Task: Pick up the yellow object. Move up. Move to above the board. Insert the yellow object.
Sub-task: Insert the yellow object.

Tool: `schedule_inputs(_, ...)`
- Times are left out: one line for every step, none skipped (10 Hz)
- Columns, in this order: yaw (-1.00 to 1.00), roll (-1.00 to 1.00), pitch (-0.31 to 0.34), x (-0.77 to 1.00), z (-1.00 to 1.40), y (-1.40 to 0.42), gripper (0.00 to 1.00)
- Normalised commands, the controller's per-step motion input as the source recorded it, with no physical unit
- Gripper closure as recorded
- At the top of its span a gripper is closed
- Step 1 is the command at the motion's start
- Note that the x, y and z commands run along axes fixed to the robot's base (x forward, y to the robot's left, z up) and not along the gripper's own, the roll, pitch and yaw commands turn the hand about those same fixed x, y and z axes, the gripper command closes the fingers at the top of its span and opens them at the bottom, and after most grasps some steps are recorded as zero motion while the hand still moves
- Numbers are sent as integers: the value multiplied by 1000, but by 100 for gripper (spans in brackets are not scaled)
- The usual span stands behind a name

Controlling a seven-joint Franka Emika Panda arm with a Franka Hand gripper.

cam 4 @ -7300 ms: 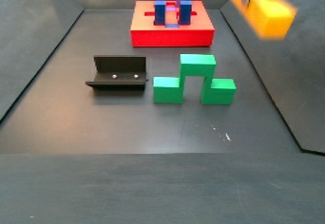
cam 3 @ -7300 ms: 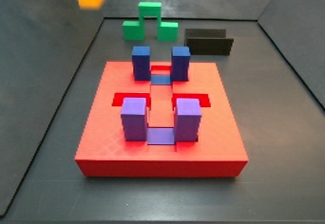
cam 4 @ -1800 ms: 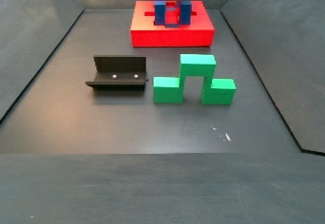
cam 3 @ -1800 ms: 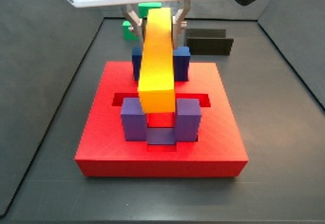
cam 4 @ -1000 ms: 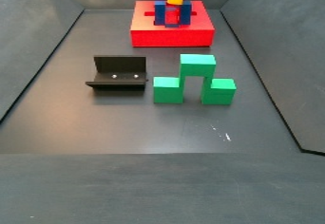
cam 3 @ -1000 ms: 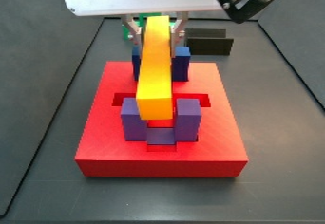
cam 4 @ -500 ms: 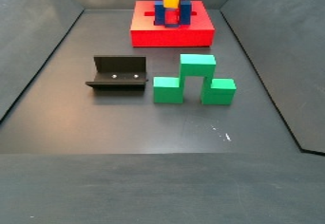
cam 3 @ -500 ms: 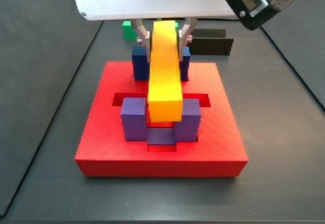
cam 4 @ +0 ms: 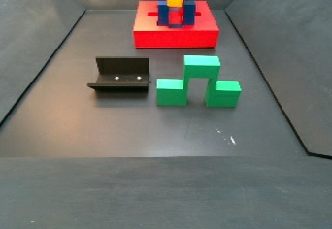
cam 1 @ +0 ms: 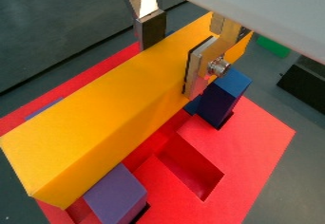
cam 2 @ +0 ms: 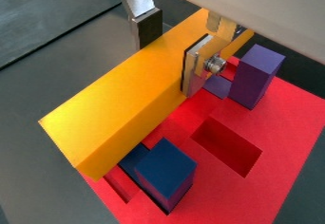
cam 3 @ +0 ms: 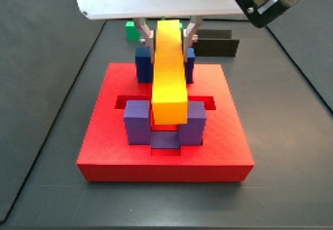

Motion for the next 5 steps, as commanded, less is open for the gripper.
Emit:
schedule_inputs(111, -1, 44, 0, 0, 0, 100)
schedule_inputs(83, 0, 19, 0, 0, 0, 100)
schedule_inputs(31, 0, 17, -114, 0, 20, 100)
schedule_inputs(0, -3, 21, -134, 0, 0, 100)
schedule_inputs(20, 0, 0, -23, 0, 0, 100)
